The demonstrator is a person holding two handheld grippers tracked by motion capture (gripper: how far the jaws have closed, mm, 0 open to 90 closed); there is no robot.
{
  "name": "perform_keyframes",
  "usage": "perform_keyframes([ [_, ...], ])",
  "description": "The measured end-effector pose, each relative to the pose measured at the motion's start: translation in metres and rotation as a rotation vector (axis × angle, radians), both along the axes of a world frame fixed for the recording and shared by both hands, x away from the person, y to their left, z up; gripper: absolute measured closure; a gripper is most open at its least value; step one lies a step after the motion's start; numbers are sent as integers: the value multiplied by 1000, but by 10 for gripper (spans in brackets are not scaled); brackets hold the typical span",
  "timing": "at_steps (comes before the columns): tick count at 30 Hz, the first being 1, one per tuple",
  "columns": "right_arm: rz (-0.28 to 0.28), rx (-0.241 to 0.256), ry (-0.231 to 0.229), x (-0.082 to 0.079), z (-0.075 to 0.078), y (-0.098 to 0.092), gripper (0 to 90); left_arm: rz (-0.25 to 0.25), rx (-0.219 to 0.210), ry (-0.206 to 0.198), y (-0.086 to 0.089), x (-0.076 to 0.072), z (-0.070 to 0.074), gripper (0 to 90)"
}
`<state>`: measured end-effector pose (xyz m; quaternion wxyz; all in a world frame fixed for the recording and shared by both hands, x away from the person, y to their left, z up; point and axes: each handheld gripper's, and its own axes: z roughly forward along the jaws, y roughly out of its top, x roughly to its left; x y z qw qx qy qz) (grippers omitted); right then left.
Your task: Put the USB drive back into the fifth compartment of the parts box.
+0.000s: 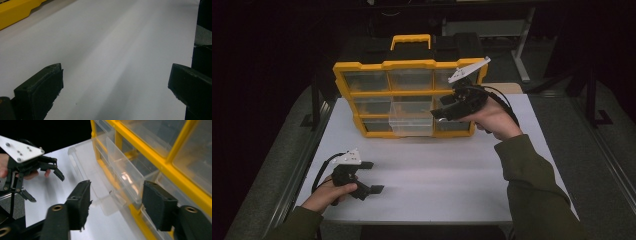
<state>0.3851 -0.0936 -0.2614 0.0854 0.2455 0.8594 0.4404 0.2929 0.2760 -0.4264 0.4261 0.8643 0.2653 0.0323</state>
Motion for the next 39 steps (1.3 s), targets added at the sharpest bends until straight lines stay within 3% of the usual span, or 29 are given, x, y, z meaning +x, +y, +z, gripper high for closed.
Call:
perform_keyframes([
  [11, -5, 11, -2, -11, -23, -15, 296, 3, -1, 2, 0, 0, -1, 0],
  [31, -59, 41, 34, -30, -83, -37, 142, 2, 3, 4, 0, 0, -1, 0],
  [39, -67, 39, 38, -39, -105, -41, 133, 2, 4, 3, 0, -1, -1, 0],
])
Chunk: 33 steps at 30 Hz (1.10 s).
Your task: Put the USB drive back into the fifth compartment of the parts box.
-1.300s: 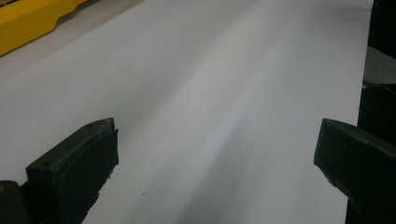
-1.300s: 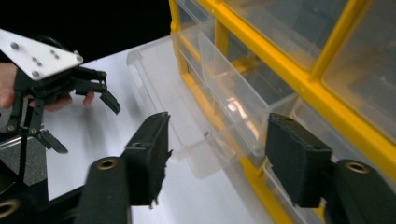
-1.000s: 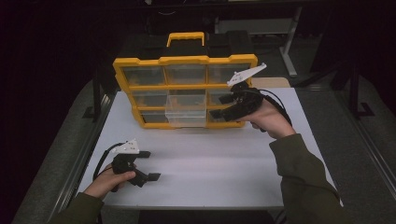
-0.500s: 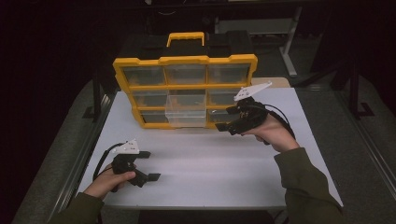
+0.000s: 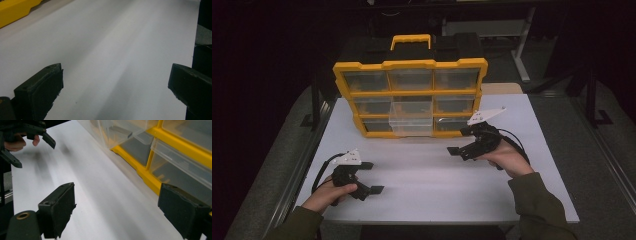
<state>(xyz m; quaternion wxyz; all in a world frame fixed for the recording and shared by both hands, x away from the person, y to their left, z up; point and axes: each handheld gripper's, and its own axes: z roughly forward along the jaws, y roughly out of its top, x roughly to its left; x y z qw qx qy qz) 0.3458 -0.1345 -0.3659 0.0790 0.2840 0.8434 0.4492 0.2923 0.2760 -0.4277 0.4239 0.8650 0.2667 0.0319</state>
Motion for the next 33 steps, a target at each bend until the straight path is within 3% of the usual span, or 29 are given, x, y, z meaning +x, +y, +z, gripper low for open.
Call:
perform_keyframes([
  [7, -26, 15, -7, -8, -13, -7, 116, 1, -1, -1, 0, 0, 0, 0],
  [16, -36, 8, 6, -19, -35, -17, 23, -3, 3, -2, 0, 0, -1, 0],
  [33, -75, 46, -3, -43, -61, -41, 2, -2, 5, -5, 0, -1, 0, 0],
])
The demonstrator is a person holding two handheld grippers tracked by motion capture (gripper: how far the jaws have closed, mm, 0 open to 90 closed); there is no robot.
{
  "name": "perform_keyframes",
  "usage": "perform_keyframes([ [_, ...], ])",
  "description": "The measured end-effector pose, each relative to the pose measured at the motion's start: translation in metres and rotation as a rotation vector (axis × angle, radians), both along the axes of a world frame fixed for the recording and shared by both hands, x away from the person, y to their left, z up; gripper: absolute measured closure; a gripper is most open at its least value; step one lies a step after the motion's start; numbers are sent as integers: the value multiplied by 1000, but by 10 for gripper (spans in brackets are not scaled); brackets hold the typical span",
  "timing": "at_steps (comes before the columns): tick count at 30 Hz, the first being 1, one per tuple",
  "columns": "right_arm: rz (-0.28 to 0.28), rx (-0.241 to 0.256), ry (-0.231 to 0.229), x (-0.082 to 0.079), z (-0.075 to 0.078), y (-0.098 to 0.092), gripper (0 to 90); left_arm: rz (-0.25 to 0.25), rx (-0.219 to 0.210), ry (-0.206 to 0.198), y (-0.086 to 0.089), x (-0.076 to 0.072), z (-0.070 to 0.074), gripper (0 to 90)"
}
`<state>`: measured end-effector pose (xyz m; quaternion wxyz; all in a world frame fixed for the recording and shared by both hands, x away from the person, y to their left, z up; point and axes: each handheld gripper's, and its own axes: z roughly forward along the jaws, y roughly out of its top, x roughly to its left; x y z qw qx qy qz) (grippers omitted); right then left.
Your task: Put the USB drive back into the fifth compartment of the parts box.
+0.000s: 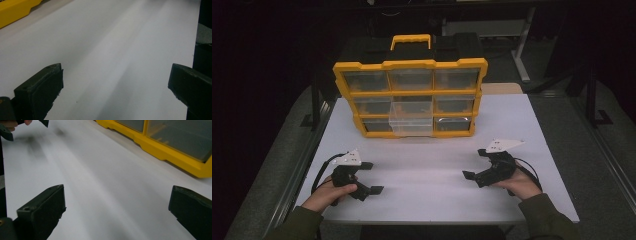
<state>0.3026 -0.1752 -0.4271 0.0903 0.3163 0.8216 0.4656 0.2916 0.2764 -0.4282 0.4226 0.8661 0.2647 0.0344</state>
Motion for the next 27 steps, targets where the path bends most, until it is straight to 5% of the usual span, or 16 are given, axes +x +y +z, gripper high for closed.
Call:
perform_keyframes([
  [14, -13, -9, 34, -15, -26, -17, 3, -6, 9, -8, -1, -1, -1, 0],
  [27, -16, -33, 36, -16, -30, -17, 3, 1, 19, -14, 1, 1, -4, 0],
])
